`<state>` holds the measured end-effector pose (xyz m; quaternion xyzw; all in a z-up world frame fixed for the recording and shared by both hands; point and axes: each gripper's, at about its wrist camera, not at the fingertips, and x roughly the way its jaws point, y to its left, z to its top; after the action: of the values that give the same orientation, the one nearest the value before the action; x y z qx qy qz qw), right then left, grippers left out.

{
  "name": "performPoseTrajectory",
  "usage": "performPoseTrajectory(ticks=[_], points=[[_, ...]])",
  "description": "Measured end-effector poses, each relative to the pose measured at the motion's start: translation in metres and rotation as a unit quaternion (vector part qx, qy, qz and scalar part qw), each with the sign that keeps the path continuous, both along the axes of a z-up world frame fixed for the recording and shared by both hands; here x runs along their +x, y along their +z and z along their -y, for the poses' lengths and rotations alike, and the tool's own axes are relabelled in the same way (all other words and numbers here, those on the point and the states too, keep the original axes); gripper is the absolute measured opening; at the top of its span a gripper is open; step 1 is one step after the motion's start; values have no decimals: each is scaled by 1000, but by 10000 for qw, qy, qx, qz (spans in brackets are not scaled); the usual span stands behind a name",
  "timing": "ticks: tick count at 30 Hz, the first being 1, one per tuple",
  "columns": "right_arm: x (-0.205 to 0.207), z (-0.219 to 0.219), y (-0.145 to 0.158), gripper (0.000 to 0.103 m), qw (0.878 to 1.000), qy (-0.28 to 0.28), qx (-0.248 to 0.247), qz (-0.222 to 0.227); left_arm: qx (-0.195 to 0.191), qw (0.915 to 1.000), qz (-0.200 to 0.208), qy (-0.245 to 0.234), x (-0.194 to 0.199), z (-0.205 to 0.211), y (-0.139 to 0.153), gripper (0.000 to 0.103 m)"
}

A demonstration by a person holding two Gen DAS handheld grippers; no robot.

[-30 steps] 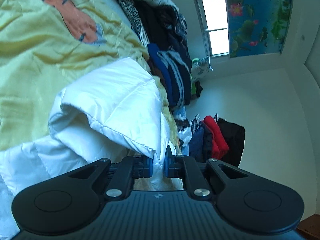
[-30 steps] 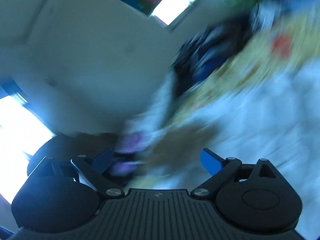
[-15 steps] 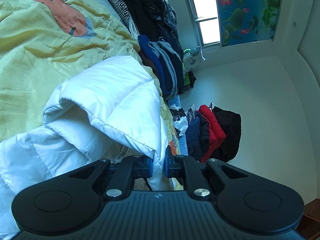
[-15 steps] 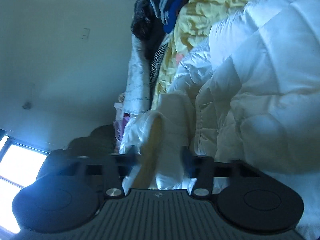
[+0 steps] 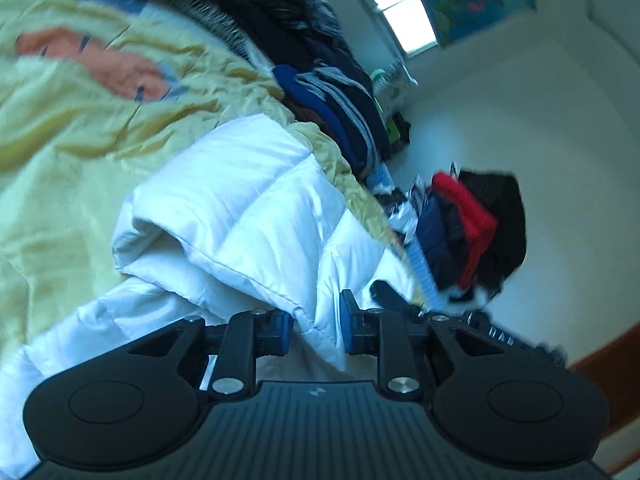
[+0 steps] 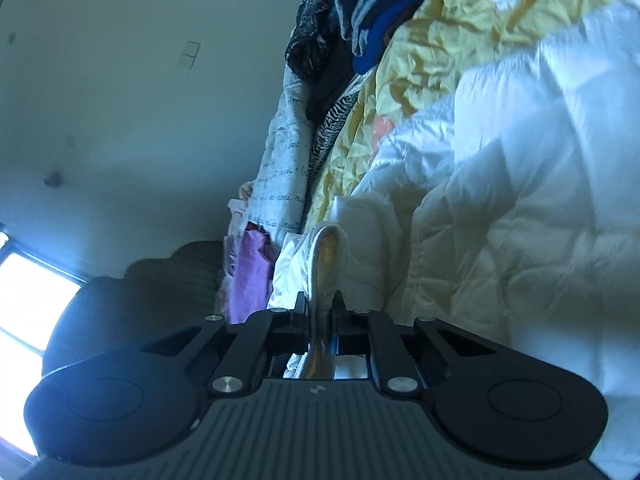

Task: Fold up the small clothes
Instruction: 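Fold the jacket side inward with the left gripper while the right gripper grasps the other side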

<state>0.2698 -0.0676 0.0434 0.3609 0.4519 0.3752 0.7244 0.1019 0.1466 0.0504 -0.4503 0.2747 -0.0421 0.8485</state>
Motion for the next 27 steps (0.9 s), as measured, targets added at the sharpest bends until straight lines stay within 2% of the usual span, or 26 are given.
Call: performPoseTrajectory(ticks=[3,5,16,27], points=[[-1,16,5,14,9999,-85,-97,86,443,9989,65,-115,-5,11,6,25],[-1,28,6,14,9998,-157,-102,81,582,9982,34,-153,-3,18,8,25],[-10,97,20,14,9984,-511,-132,202,-43,9998,-210,62,13,29,2,28],[-24,160,19,14,9958,-857,-213,241,100,9992,-247,-290,22,56,1,28]])
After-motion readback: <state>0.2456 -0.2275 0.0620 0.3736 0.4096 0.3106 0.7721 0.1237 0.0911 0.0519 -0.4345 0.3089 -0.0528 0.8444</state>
